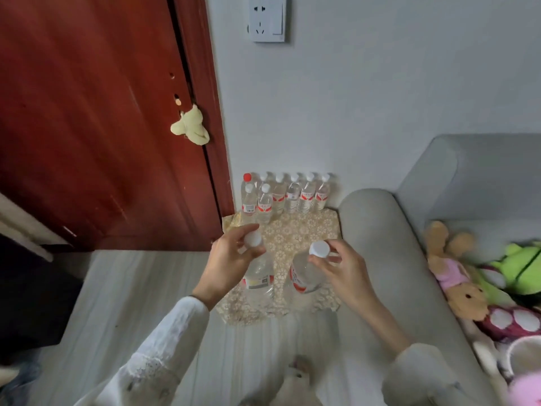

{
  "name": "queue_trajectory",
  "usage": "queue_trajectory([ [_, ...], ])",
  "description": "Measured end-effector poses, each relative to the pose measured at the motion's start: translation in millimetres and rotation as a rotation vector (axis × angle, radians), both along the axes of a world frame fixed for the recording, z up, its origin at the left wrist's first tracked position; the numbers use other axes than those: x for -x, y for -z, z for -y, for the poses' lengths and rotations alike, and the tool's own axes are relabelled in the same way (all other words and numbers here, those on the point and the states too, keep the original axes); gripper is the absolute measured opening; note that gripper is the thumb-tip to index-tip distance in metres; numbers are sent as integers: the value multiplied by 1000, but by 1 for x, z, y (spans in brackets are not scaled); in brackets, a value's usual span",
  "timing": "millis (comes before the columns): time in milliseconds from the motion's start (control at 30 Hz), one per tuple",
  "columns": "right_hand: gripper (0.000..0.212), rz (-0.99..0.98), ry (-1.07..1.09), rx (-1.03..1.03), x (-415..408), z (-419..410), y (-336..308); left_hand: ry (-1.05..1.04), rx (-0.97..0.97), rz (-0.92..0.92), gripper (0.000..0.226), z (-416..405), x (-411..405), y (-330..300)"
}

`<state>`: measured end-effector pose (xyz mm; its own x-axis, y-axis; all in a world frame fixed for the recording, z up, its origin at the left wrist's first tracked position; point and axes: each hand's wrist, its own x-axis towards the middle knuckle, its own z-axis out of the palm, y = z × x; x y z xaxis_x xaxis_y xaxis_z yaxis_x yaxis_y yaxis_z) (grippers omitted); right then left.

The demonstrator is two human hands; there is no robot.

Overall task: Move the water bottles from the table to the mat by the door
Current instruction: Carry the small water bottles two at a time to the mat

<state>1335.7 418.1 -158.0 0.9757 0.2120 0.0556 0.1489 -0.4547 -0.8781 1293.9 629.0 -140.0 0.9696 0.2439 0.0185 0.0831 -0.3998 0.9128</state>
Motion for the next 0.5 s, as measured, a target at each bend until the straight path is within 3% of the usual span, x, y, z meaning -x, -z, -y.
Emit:
queue_trajectory([
  [500,37,-192,-171,290,-278,-28,107,-76,-251,-290,37,1,-265,101],
])
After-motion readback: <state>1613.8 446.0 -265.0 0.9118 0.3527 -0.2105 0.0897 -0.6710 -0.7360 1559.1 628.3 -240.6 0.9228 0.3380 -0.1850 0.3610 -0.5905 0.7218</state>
